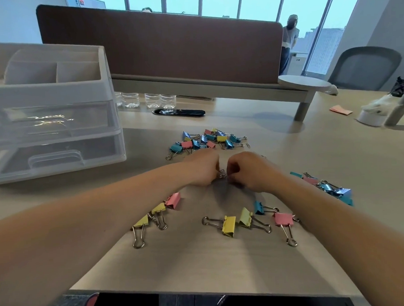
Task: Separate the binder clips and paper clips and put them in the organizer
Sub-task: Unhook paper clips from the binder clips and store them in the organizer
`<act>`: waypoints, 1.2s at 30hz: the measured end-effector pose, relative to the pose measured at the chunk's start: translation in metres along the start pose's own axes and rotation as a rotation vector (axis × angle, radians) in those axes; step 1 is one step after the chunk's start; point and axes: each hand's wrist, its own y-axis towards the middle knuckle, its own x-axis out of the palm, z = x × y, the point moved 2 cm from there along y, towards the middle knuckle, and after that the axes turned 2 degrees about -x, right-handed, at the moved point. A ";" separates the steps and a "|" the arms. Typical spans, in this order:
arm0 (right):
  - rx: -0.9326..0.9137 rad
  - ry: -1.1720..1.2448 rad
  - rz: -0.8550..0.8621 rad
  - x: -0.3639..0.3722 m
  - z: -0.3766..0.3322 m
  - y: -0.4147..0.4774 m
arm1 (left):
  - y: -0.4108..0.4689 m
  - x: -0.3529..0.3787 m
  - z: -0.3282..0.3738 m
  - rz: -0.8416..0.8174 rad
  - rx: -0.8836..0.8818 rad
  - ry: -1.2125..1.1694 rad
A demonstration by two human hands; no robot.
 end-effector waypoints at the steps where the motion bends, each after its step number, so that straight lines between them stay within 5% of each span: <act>1: 0.003 0.011 0.011 0.001 0.000 0.000 | -0.001 -0.001 -0.002 -0.005 0.004 -0.042; 25: 0.110 -0.044 -0.109 0.003 -0.014 0.025 | 0.004 -0.003 -0.018 -0.105 -0.098 -0.253; 36: 0.216 0.070 -0.024 0.007 -0.020 0.015 | -0.009 -0.008 -0.018 0.032 -0.031 -0.182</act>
